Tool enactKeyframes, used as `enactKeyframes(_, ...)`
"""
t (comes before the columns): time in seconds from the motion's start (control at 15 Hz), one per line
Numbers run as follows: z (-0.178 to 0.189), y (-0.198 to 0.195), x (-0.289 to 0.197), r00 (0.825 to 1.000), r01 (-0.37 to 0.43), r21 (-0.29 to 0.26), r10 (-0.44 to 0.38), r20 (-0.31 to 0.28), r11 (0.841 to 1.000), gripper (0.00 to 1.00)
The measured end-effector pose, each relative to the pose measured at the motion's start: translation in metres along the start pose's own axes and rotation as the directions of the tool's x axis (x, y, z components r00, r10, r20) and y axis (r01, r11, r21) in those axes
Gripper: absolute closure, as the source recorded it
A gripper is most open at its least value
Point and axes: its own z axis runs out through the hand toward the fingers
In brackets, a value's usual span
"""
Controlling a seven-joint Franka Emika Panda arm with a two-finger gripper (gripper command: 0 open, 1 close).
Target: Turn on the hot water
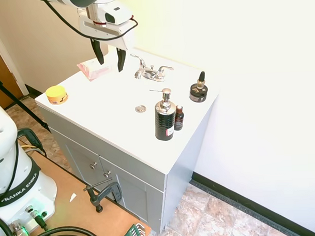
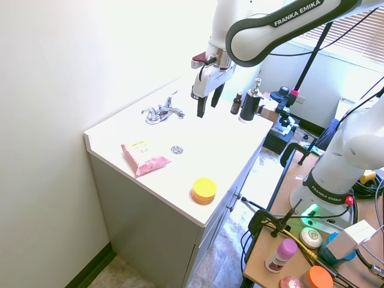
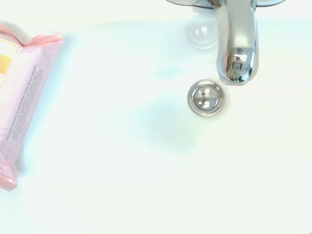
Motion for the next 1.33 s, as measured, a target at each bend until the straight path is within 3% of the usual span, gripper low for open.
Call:
enactKeyframes(0.2, -0.003, -0.002, 0.004, 1.0, -0.009, 0.003, 0.009, -0.021, 1.0, 0.0)
enactKeyframes(0.47, -0.016, -0.041, 0.023, 0.989, -0.077, 0.036, 0.081, -0.123, 0.996, 0.0)
enactKeyframes(0.67, -0.003, -0.076, 0.033, 0.962, -0.107, 0.11, 0.13, -0.238, 0.988, 0.0)
enactKeyframes(0.93, 0.019, -0.108, 0.042, 0.928, -0.089, 0.154, 0.138, -0.345, 0.984, 0.0)
enactKeyframes(1.33, 0.05, -0.14, 0.046, 0.908, -0.081, 0.16, 0.139, -0.395, 0.984, 0.0)
